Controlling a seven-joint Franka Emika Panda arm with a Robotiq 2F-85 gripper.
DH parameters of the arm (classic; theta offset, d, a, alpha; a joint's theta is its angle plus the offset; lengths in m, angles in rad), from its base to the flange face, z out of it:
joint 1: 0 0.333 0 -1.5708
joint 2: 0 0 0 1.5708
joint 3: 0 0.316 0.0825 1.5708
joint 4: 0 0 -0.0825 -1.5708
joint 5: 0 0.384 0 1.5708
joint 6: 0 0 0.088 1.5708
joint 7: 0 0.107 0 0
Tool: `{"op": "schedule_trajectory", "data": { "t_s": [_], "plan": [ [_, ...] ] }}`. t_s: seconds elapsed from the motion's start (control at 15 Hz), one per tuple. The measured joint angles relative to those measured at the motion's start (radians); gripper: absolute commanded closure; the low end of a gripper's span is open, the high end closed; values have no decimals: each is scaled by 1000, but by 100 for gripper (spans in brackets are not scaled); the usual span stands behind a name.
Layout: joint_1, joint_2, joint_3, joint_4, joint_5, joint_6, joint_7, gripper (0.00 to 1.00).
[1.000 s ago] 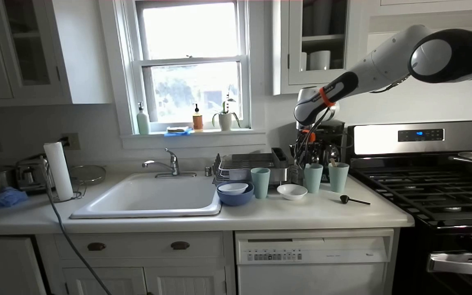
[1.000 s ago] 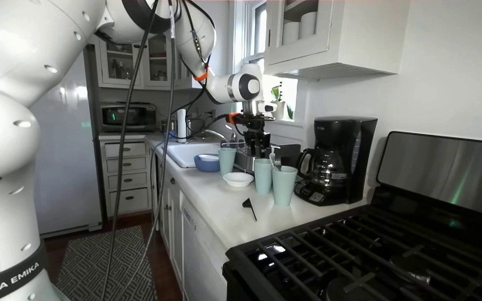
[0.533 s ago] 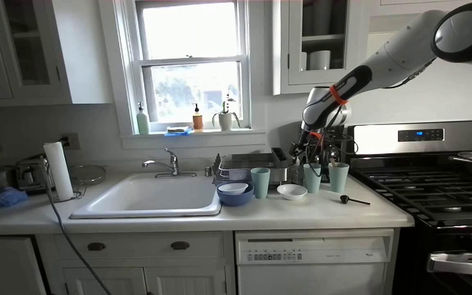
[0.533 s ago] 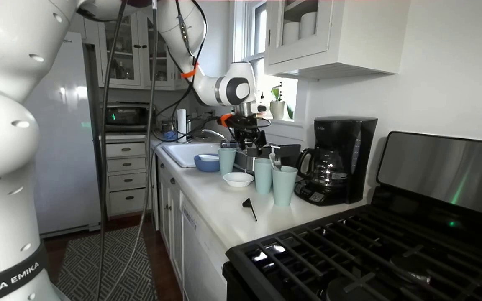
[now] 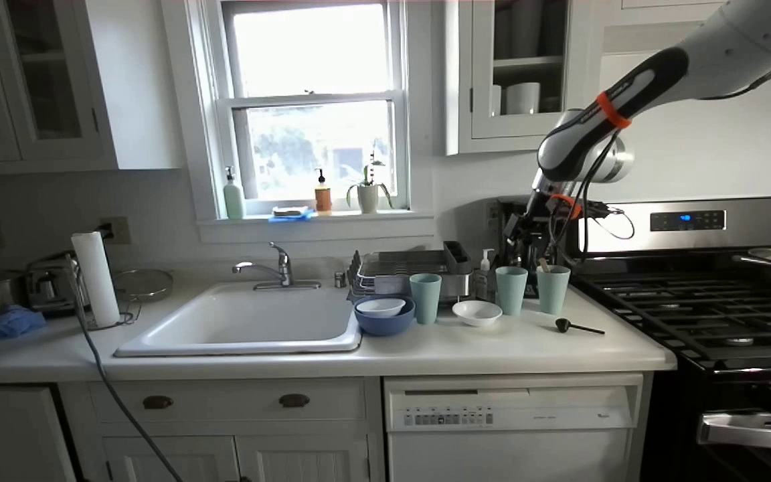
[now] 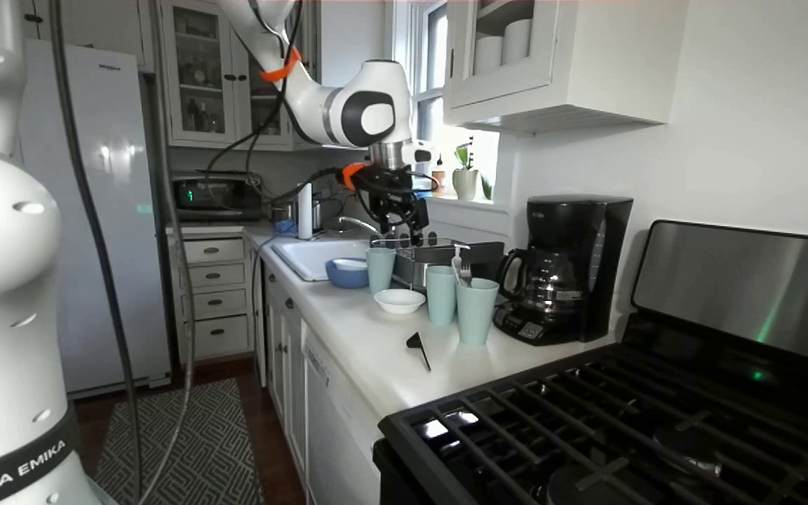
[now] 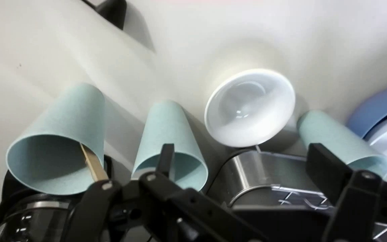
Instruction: Empty the middle cup onto counter
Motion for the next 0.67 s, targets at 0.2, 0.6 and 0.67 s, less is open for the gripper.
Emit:
{"op": "schedule_trajectory", "data": {
  "t_s": [0.2, 0.6, 0.67],
  "plan": [
    [0, -176, -8, -81, 80, -224, -89, 0],
    [-20, -427, -62, -166, 100, -605, -73, 0],
    [-20, -434, -62, -172, 100, -605, -70, 0]
  ]
}}
